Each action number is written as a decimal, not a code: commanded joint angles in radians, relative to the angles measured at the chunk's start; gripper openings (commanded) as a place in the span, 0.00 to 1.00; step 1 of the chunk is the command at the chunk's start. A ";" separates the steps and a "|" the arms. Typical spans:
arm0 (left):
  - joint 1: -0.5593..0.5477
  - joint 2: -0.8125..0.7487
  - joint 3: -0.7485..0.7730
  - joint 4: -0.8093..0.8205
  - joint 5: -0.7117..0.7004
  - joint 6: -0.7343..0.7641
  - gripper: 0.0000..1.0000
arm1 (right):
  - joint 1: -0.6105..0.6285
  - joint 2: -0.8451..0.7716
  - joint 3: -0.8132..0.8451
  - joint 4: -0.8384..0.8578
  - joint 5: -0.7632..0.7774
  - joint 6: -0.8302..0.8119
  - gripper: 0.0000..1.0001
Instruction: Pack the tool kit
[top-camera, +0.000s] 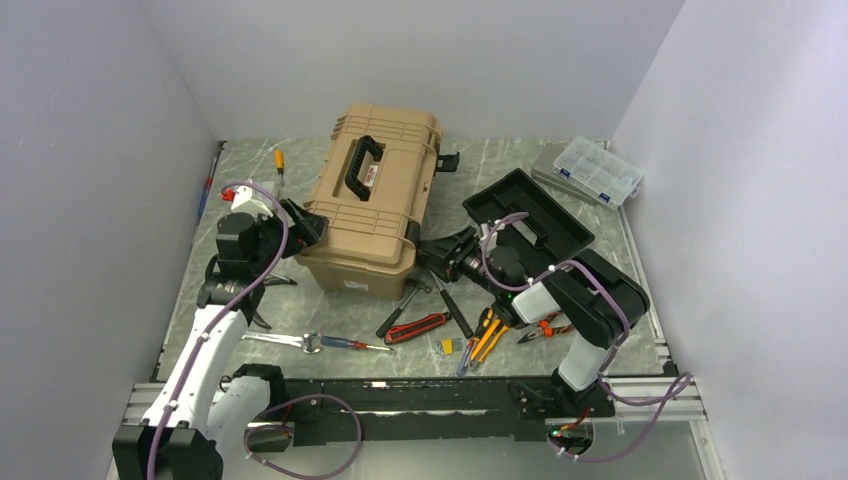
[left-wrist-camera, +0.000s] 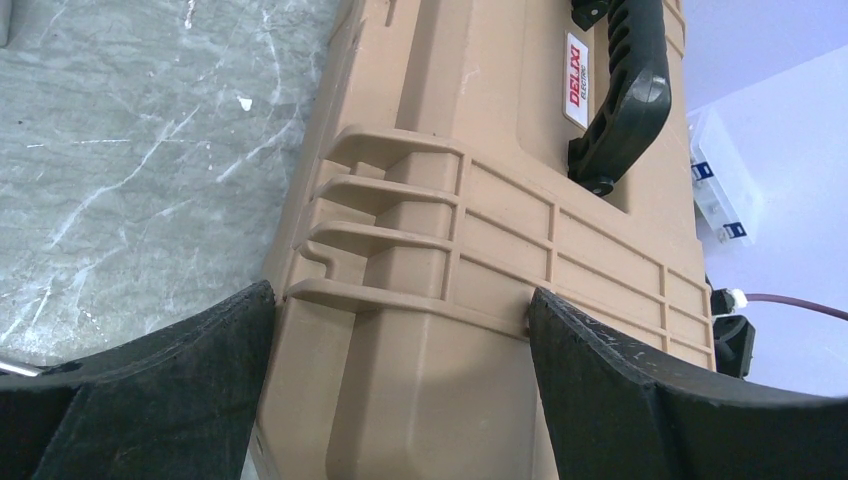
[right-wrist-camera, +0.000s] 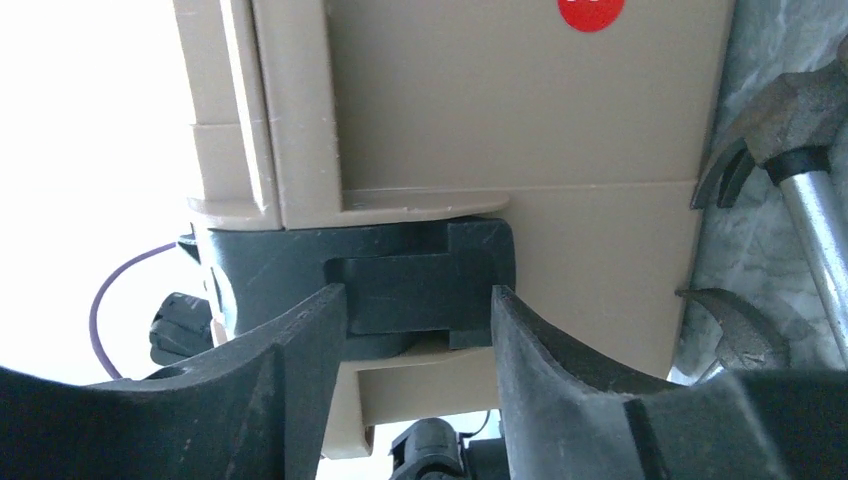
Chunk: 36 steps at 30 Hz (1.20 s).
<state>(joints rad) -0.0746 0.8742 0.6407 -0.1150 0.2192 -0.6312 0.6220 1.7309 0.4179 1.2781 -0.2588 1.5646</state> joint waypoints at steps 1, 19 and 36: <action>-0.102 0.034 -0.062 -0.278 0.298 -0.035 0.86 | 0.042 -0.123 0.061 0.301 -0.051 0.020 0.27; -0.103 -0.008 0.135 -0.533 0.054 0.138 0.97 | 0.023 -0.591 0.101 -0.641 0.113 -0.424 0.99; -0.102 0.232 0.527 -0.677 -0.085 0.323 0.99 | -0.213 -0.705 0.033 -0.769 -0.111 -0.526 1.00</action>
<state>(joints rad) -0.1703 1.0542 1.0538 -0.6933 0.1768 -0.4011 0.4461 1.0519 0.4747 0.4606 -0.2699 1.0470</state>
